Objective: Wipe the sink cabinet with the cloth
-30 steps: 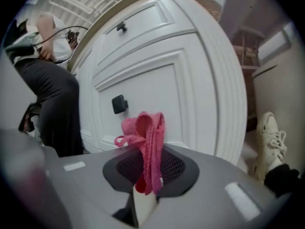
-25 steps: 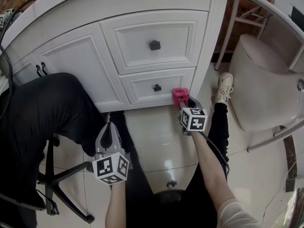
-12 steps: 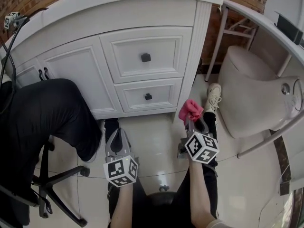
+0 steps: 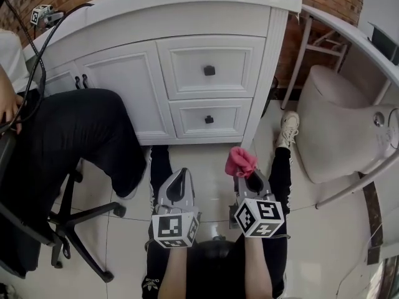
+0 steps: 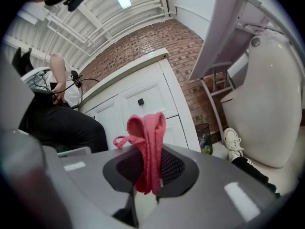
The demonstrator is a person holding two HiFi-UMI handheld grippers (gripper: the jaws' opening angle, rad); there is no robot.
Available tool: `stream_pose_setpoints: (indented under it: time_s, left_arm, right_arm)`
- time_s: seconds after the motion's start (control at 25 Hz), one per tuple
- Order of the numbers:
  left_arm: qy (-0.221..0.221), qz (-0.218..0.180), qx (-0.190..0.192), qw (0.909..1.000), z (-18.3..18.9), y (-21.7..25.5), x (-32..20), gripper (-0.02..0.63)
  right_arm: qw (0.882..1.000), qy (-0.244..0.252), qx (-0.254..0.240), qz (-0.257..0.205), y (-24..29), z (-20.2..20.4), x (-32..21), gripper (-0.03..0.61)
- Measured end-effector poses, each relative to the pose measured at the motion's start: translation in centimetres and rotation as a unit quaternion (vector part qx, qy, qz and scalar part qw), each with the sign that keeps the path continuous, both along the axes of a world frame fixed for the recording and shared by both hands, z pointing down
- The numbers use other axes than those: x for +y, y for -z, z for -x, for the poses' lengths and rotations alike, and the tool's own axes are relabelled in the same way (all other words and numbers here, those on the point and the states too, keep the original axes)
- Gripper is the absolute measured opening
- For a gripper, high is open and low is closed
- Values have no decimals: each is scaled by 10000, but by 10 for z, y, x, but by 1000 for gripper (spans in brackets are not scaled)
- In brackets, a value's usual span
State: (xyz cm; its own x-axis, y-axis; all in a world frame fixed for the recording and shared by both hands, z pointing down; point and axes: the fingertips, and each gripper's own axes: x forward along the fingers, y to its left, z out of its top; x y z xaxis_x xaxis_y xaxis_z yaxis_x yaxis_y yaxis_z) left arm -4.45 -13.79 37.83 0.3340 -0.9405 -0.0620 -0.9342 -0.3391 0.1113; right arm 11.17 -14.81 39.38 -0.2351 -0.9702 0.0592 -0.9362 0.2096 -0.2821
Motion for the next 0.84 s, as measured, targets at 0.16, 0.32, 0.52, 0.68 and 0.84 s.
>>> stream_pose_setpoints:
  time_s: [0.16,0.32,0.52,0.68,0.84]
  left_arm:
    - [-19,-179,-62,9998,-1,12,3,14]
    - [122,-30,-39,9999,7,6,3,14]
    - [78,-44,-180,9998,6,6,3,14]
    - [161,-17,-238,9996,10,4,1,14]
    - [203,-9,-125,9997,13,4,-1,14]
  right_arm:
    - [9999,60,118,6,0,4,5,60]
    - [9995,78,305,-94,5,8,5,60]
    - [9991,147,386,-96,4,16,6,60]
    - [9986,223,462,-107,2,23,5,60]
    - [9980,256,569,-124,0,25,4,60]
